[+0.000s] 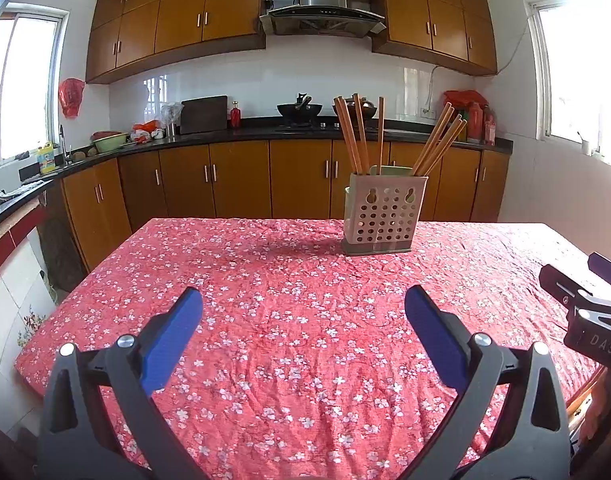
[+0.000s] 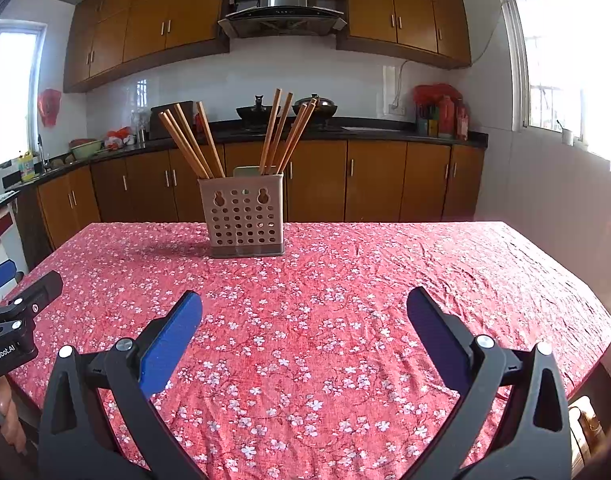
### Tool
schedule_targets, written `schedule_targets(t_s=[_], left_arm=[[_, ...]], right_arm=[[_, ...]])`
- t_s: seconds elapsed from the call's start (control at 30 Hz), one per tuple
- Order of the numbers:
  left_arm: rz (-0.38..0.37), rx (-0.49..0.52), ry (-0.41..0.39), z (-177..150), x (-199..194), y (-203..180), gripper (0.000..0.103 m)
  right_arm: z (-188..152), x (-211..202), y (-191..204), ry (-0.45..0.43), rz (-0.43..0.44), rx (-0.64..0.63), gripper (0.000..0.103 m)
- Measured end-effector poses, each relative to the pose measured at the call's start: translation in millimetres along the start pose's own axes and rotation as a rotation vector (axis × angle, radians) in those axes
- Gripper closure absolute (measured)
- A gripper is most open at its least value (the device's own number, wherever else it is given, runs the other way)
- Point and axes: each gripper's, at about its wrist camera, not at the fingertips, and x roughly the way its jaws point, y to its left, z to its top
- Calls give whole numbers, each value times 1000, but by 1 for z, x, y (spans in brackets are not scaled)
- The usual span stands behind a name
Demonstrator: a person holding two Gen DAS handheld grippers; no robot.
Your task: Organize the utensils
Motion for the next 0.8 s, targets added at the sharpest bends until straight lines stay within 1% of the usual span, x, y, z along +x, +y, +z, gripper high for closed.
schedule_targets(t_s=[0.8], left_arm=[[-7, 1, -7, 1, -2, -3, 4]], right_arm=[[1, 0, -3, 3, 2, 13, 2]])
